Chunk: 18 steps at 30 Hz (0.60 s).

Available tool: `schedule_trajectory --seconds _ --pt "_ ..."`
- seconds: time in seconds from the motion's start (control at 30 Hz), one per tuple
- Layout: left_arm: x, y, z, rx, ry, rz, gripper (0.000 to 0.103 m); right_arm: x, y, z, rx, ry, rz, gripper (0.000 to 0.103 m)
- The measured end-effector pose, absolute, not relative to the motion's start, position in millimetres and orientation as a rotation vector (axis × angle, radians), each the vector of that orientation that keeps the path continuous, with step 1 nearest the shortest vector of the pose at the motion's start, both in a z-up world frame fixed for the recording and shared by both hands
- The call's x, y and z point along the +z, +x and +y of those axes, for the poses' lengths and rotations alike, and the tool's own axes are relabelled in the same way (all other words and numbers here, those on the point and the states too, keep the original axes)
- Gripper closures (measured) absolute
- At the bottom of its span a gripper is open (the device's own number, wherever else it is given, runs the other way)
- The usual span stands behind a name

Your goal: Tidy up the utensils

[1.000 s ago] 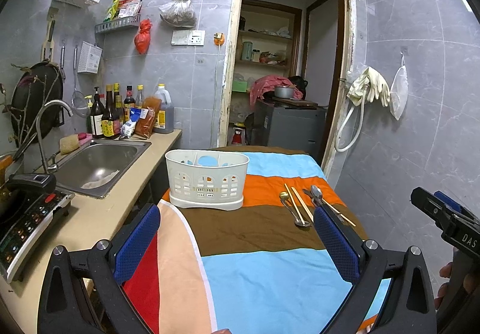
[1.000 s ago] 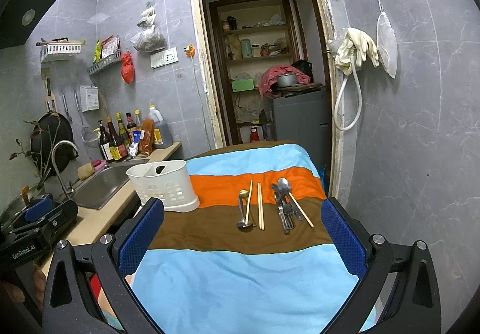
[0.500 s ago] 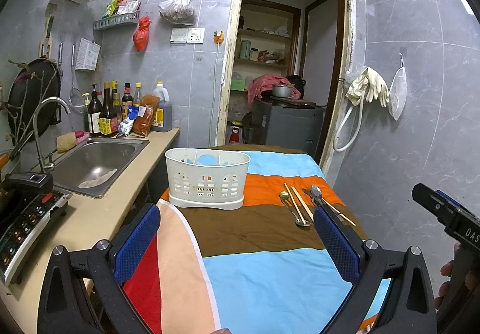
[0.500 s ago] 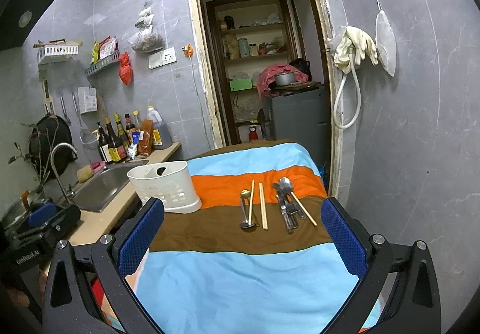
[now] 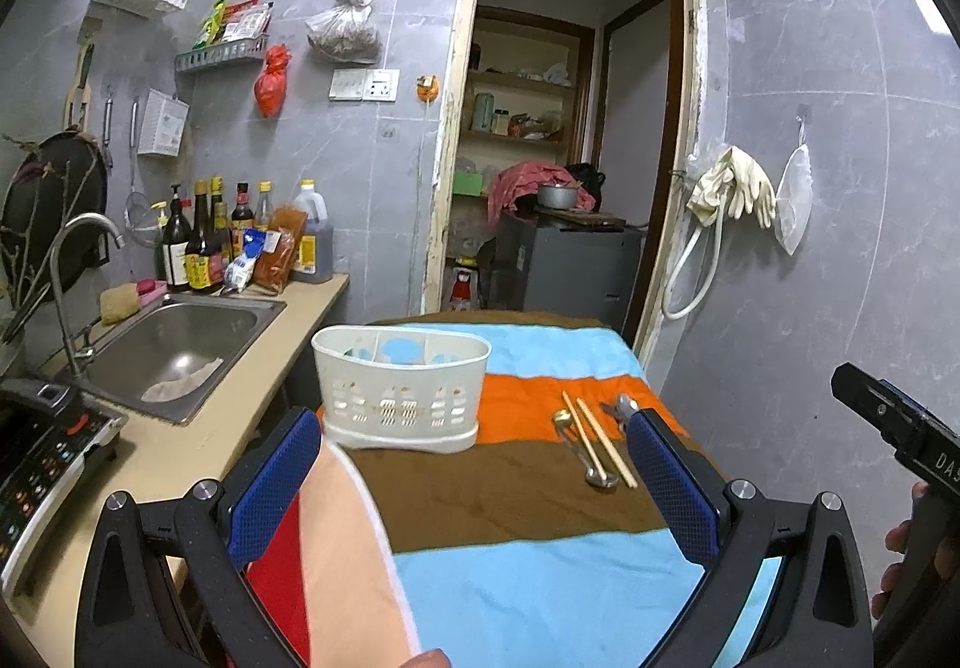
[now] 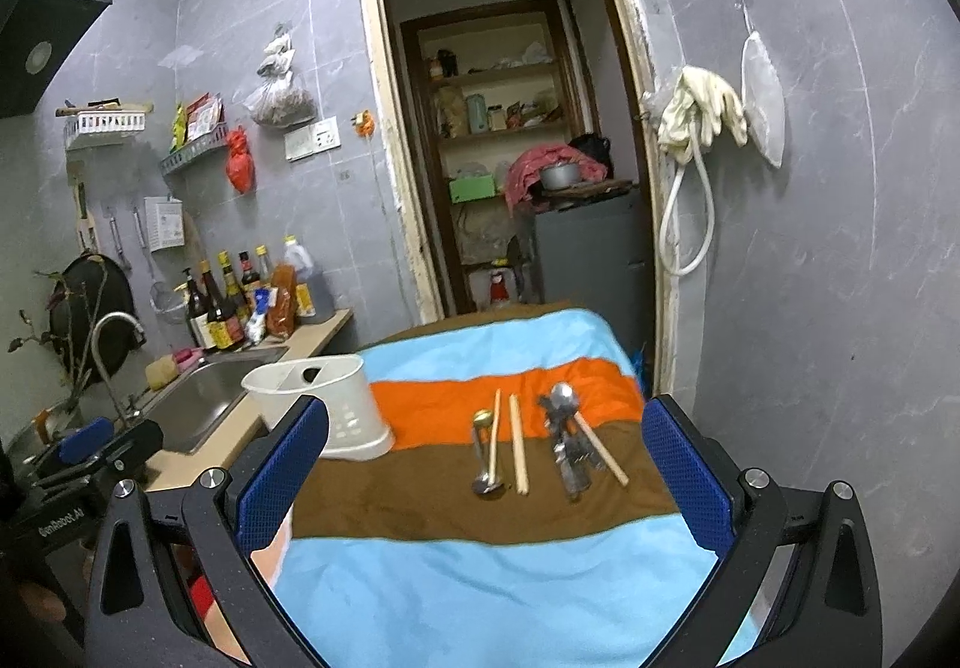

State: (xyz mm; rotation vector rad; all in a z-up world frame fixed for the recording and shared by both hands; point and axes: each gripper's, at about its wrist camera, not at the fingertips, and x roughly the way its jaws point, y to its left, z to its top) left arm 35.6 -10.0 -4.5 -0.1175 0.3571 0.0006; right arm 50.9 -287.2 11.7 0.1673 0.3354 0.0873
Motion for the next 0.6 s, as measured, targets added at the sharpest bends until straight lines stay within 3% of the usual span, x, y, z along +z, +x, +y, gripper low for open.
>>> schedule_trajectory --seconds 0.6 --pt "-18 161 -70 -0.011 -0.113 0.379 0.0 17 189 -320 0.168 0.032 0.314 0.001"
